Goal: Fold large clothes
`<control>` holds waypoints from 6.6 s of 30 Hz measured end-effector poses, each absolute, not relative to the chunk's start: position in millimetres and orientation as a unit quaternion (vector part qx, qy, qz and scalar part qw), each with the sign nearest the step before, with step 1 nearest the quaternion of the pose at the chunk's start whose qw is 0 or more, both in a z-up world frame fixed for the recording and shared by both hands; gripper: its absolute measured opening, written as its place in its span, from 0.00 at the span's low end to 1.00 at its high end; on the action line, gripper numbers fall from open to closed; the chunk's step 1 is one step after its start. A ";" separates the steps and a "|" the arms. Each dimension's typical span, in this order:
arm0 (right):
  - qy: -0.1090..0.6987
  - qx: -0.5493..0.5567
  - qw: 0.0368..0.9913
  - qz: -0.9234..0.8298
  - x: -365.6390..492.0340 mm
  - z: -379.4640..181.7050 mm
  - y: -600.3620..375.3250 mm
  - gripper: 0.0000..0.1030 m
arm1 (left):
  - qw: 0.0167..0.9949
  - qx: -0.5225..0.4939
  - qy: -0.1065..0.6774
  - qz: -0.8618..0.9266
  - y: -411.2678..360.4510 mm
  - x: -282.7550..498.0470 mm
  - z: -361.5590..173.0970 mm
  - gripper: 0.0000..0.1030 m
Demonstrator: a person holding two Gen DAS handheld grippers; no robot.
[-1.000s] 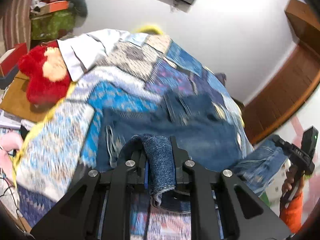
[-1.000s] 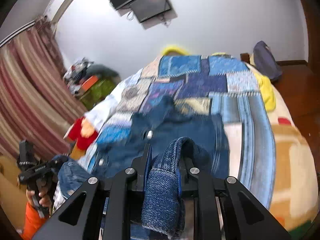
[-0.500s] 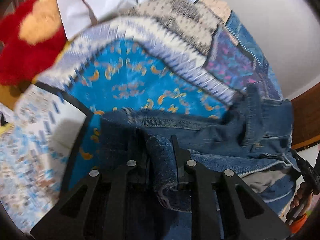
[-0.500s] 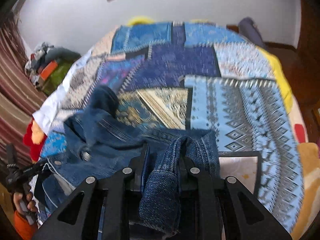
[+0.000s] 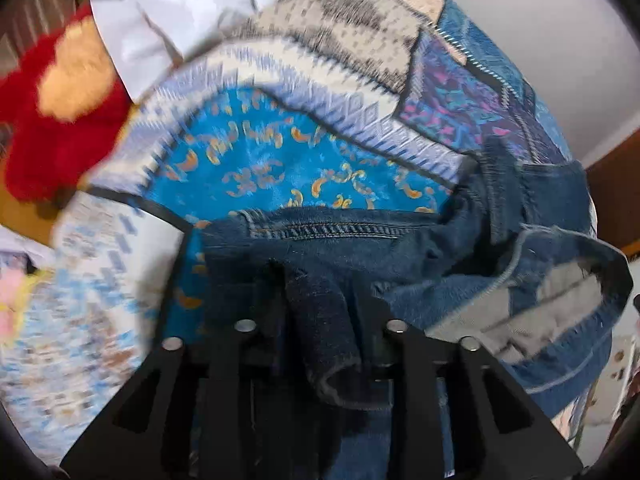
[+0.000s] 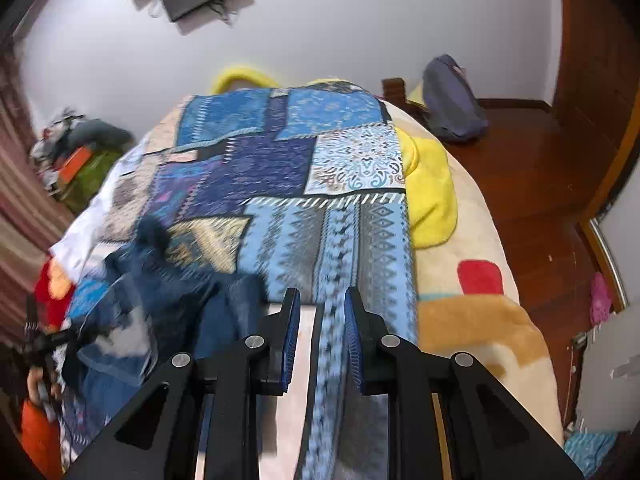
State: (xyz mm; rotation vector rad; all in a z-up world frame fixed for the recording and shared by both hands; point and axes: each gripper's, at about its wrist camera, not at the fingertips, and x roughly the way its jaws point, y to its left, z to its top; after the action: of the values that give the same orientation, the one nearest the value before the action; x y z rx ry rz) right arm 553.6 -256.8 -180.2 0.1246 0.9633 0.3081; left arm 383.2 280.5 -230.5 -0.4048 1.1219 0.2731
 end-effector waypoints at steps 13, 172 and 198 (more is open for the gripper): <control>0.454 -0.039 0.844 0.283 459.4 -183.6 -154.4 0.18 | 0.853 -0.068 0.503 0.122 236.9 321.4 -175.3 0.88; 0.494 0.117 0.838 0.201 437.2 -182.7 -263.9 1.00 | 0.890 0.084 0.436 -0.102 -95.7 373.8 -190.1 0.22; 0.491 0.048 0.808 0.322 427.1 -179.1 -108.6 1.00 | 0.888 -0.032 0.459 -0.014 76.0 321.9 -141.5 0.98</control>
State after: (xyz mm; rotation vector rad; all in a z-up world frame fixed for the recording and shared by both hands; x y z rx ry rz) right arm 427.1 -108.6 -179.1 0.1025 1.0504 0.6876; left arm 321.9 76.0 -141.5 -0.0659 0.9544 -0.0298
